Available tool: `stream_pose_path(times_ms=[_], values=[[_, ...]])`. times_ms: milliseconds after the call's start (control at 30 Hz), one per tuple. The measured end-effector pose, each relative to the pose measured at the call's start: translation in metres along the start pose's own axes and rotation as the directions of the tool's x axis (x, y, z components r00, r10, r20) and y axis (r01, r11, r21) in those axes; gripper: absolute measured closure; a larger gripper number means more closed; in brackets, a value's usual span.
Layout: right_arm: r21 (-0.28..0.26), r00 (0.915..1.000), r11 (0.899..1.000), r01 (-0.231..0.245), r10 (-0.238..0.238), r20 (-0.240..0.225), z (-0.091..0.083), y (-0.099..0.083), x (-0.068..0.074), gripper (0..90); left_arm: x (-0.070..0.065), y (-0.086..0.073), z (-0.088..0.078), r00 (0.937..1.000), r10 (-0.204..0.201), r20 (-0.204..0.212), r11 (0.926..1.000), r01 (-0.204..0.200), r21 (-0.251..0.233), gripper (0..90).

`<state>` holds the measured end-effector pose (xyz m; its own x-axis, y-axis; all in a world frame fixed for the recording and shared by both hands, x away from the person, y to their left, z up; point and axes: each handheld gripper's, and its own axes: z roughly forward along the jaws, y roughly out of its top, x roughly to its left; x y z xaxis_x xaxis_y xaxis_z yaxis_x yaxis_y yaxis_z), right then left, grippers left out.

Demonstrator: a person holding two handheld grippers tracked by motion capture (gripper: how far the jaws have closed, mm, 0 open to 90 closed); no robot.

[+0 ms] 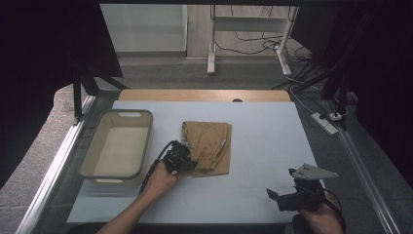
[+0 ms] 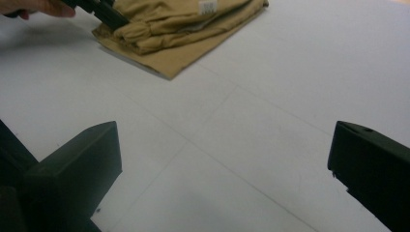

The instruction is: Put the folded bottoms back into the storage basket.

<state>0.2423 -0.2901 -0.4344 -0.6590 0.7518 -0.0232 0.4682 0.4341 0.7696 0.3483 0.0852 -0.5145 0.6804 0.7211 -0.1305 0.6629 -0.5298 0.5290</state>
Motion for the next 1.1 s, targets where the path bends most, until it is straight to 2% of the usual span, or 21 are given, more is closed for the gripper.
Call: stream_pose_path(times_ms=[167,300,633,833,967,1100], values=[[-0.009,0.9997,1.0,0.026,-0.026,0.001,0.003,0.006,0.005,0.0,0.0,0.0,0.0,1.0,0.009,-0.004,1.0,-0.009,-0.003,74.1],[-0.018,0.9993,1.0,0.011,-0.012,-0.036,0.008,0.01,0.009,0.0,-0.001,-0.001,0.0,0.9999,0.01,-0.008,0.9999,-0.01,-0.004,73.9],[-0.013,0.9936,0.998,0.054,-0.056,-0.099,0.026,0.026,0.019,0.0,-0.001,-0.002,0.0,0.9998,0.016,-0.009,0.9998,-0.017,-0.01,73.8],[-0.007,0.9895,0.995,0.095,-0.095,-0.108,0.034,0.037,0.023,0.0,-0.001,-0.003,0.0,0.9999,0.012,-0.011,0.9998,-0.013,-0.018,73.6],[-0.012,0.9894,0.996,0.086,-0.086,-0.117,0.038,0.044,0.02,0.0,-0.002,-0.003,0.0,0.9998,0.013,-0.014,0.9998,-0.013,-0.018,73.5],[-0.019,0.9893,0.998,0.053,-0.055,-0.135,0.041,0.048,0.017,0.0,-0.001,-0.003,0.0,0.9999,0.012,-0.01,0.9997,-0.012,-0.021,73.4]])
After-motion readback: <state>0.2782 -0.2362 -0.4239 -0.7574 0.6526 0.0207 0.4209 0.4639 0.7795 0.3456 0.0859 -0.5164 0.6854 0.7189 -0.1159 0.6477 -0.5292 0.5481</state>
